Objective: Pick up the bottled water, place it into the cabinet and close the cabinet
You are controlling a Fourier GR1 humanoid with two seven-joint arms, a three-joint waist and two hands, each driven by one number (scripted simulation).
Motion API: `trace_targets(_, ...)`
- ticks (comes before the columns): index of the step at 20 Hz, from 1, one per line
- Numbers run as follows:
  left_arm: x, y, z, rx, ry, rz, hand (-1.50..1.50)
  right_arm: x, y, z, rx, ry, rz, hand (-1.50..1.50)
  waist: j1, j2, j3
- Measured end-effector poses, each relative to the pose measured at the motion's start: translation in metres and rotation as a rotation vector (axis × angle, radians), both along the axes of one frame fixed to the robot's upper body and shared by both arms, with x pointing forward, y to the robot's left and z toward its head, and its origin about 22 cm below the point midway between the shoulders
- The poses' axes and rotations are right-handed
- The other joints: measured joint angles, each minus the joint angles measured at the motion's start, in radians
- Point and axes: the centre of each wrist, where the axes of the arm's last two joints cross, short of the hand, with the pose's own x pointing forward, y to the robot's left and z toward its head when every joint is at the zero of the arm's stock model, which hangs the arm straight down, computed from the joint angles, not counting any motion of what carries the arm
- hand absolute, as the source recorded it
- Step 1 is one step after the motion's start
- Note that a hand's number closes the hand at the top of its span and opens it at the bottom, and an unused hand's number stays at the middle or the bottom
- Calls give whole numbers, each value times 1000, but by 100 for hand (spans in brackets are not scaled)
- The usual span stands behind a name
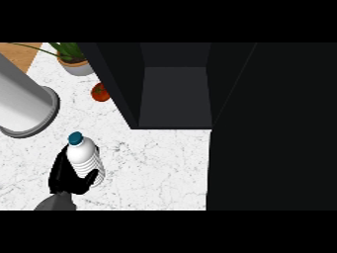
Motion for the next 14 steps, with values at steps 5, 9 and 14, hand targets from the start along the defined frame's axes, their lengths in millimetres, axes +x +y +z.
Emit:
trace_targets(5,14,-28,32,26,-22,-31,150,-1,4,2,18,8,3,-150,-2,0,0)
trace_targets(9,20,-55,58,57,-61,-46,150,2,4,4,21,7,7,-150,-3,1,0)
trace_targets(14,41,-90,95,95,-91,-54,150,6,10,6,29,11,19,-150,-7,2,0)
